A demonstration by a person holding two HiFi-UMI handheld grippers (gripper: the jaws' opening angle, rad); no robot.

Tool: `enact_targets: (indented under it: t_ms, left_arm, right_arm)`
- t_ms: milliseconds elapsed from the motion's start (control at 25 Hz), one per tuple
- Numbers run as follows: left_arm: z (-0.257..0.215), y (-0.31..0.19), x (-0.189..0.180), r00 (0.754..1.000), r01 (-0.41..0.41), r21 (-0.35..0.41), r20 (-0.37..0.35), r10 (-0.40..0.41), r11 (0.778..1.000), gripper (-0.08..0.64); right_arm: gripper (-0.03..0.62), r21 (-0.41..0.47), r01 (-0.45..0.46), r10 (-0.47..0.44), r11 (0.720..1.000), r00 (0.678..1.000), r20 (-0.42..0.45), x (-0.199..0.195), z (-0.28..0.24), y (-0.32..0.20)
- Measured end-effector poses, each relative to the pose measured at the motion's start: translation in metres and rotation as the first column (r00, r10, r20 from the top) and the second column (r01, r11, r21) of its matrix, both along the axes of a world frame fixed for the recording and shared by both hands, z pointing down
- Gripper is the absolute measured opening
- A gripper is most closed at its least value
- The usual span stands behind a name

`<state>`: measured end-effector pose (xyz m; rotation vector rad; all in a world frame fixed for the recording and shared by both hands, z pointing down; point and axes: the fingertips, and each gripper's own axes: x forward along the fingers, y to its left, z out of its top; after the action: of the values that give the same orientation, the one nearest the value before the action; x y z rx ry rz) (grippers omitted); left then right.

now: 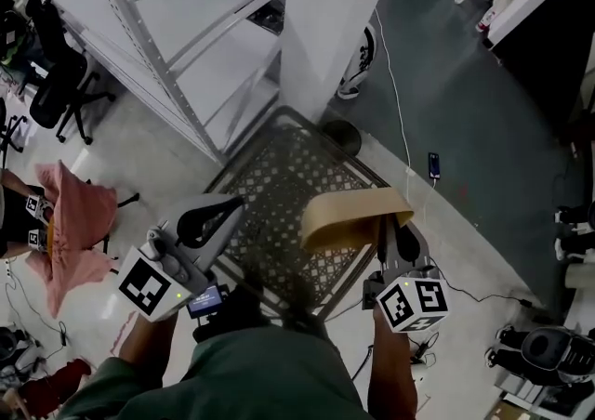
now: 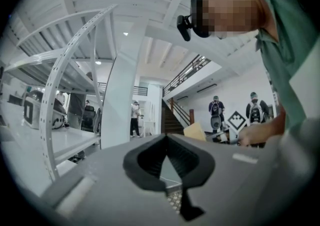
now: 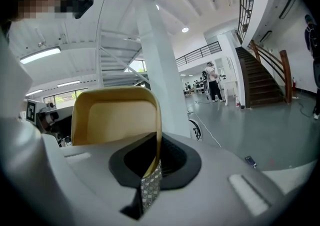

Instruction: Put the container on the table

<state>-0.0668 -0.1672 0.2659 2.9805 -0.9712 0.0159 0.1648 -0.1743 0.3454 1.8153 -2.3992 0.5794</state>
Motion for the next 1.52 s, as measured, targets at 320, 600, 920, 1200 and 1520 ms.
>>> enact_targets:
  t_ms: [320,600,920,1200,1520]
  left_arm:
    - [0.024,-0.017,0.007,1.0,-0.022,-0.041,0.007,0.023,0.999,-0.002]
    - [0.039,-0.014,0.006,0.999,-0.028,-0.06,0.021,0.029,0.998,-0.002]
    - [0.058,-0.014,-0.009,0.999,-0.013,-0.099,0.031,0.016,0.995,-0.002]
    - [0.07,-0.021,-0.005,0.999,-0.03,-0.121,0.029,0.034,0.992,-0.002]
    - [0.097,-0.028,0.021,0.993,-0.098,-0.163,0.054,0.108,0.982,-0.002]
  right_arm:
    - [0.009,-0.099,0.001,0.002,0.995,1.0,0.026,-0.005,0.049,-0.022]
    - [0.009,-0.159,0.026,-0.018,0.987,0.998,0.052,-0.021,0.08,-0.023]
    - [0.009,-0.2,0.044,-0.032,0.979,0.998,0.063,-0.034,0.098,-0.027]
    - [0.009,-0.232,0.066,-0.048,0.97,0.996,0.081,-0.045,0.116,-0.038]
    - [0.009,-0.293,0.079,-0.05,0.953,0.993,0.105,-0.046,0.146,-0.052]
